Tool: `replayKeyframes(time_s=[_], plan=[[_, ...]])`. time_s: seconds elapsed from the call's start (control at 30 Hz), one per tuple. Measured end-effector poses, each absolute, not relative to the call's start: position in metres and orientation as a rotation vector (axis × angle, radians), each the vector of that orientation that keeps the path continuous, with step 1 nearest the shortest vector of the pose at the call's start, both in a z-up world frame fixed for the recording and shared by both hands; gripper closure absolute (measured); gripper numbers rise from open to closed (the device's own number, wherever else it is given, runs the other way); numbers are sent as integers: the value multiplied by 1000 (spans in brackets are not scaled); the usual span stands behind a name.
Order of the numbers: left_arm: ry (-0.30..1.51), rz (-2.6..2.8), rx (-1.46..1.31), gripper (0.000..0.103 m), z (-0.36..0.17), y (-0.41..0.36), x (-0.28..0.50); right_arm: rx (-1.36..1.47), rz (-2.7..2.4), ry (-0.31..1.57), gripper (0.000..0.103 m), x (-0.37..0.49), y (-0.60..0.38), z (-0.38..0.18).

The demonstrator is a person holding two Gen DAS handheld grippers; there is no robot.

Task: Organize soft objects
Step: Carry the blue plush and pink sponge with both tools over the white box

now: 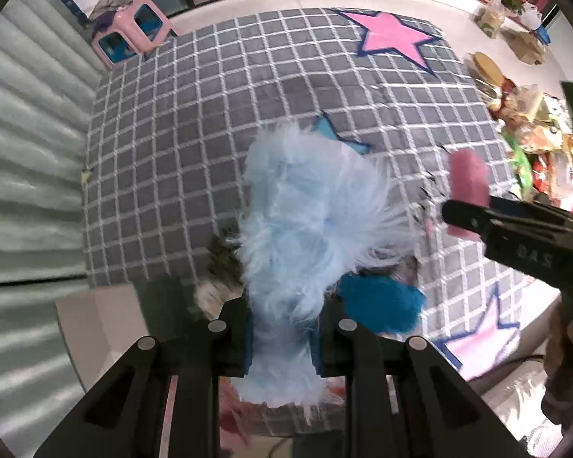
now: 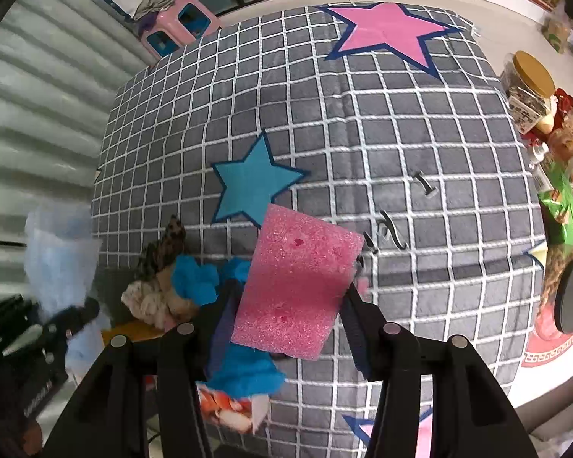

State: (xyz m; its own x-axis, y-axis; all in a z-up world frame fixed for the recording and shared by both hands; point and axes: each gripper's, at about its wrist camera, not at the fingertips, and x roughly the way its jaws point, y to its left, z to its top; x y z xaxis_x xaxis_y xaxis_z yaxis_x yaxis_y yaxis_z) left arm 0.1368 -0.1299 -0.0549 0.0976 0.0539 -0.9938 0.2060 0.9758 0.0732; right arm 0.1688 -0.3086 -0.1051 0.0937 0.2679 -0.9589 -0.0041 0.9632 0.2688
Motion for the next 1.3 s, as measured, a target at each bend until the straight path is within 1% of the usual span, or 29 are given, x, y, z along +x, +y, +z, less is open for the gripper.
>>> replayKeyframes(time_s=[0.27,0.57,0.73,0.97,1.3], plan=[[1483,-228,266,78,-57,-148,72,230,197,1489,50,114,-314,-101],[1499,-350,297,78,-64,-126,-4,181,144,1515,50,37,-283,-103],[1490,-376,275,78,-55,-98,-32,187,146,1525,50,4,-258,-99],[1442,-332,239,78,-45,-61,-55,108,213,1539,50,-25,-208,-95],[1422,-102,42,78,-42,34,-74,-46,387,1523,50,-37,-123,-84]])
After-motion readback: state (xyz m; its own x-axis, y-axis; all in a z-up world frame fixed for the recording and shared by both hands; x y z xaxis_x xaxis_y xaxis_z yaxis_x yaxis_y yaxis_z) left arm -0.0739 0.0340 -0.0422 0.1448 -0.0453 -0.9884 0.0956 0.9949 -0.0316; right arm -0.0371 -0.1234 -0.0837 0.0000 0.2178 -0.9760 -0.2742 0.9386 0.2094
